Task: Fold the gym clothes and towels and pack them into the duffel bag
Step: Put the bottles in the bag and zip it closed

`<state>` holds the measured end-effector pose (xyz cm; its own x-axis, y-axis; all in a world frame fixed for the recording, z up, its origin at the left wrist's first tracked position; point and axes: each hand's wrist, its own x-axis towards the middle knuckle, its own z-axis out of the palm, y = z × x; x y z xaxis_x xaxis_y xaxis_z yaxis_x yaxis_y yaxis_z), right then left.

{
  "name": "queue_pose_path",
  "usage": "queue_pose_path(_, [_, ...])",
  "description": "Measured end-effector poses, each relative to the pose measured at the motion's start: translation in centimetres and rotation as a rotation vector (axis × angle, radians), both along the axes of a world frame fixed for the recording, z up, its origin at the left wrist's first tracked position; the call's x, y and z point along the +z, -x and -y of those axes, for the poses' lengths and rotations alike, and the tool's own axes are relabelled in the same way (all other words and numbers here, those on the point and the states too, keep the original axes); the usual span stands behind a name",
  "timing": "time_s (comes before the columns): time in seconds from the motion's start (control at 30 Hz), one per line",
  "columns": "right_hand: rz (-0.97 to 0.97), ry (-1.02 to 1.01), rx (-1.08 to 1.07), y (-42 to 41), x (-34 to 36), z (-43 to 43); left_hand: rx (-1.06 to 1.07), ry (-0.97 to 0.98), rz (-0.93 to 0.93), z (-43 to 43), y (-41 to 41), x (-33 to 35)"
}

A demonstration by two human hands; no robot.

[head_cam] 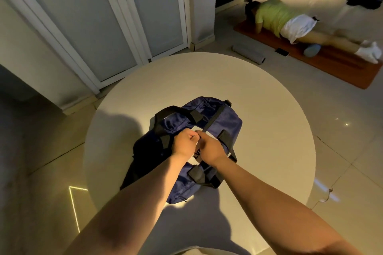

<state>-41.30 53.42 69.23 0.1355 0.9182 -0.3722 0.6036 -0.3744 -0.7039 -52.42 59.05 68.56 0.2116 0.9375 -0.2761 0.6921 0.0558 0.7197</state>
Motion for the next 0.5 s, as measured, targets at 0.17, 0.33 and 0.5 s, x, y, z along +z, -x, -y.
queue_pose_path(0.17, [0.047,-0.064,-0.094,0.7,0.0,0.2,-0.016,-0.049,0.085,1.1,1.5,1.1])
queue_pose_path(0.33, [0.094,-0.085,-0.093,1.5,0.5,0.7,0.053,-0.02,0.098,2.1,2.4,1.2])
queue_pose_path(0.5, [0.089,-0.202,-0.06,1.9,-0.1,1.4,0.153,0.133,0.21,1.6,2.3,2.7])
